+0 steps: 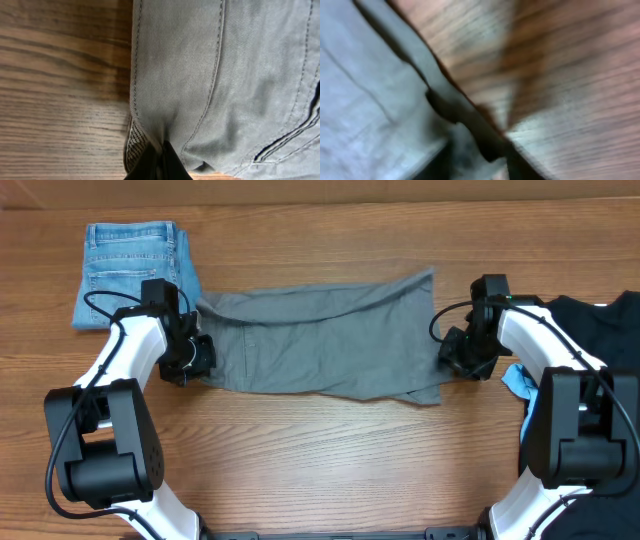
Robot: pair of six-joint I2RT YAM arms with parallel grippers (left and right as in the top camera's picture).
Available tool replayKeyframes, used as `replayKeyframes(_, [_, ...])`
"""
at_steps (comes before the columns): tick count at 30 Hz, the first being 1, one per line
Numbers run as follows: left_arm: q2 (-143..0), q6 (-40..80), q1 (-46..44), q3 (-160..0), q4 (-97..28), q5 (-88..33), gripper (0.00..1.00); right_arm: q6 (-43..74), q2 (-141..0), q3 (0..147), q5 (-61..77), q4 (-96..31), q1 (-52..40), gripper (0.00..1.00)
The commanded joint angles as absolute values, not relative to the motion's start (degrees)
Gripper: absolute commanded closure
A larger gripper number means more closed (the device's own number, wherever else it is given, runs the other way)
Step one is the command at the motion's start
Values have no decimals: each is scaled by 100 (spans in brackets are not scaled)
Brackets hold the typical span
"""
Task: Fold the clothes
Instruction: 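Lower the folded edge onto the shorts' top edge and release both grippers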
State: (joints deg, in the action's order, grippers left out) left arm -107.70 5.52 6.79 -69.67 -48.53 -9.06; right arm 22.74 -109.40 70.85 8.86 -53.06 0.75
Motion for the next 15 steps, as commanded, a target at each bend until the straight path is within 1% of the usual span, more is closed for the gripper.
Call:
replayKeyframes(1, [-10796, 397, 770, -7192, -5089, -1216, 96, 2200, -10923, 7072, 1017, -5201, 97, 92])
replayKeyframes(2, [-10794, 395, 819, -7293, -5207, -1293, 96, 2147, -10901, 7102, 1074, -5251, 97, 96])
replayKeyframes(9, [-10787, 333, 1107, -7699, -5601, -1339, 96, 1918, -10339, 7218, 1199, -5874, 130, 96])
replayKeyframes(12, [-10790, 336, 1138, -7699, -5671, -1317, 96, 1415, -9985, 7218, 1809, -6182, 95, 96])
replayKeyframes(15, [-10787, 287, 1133, -7701, -5671, -1315, 96, 1306, -9708, 7218, 2088, -6530, 58, 96])
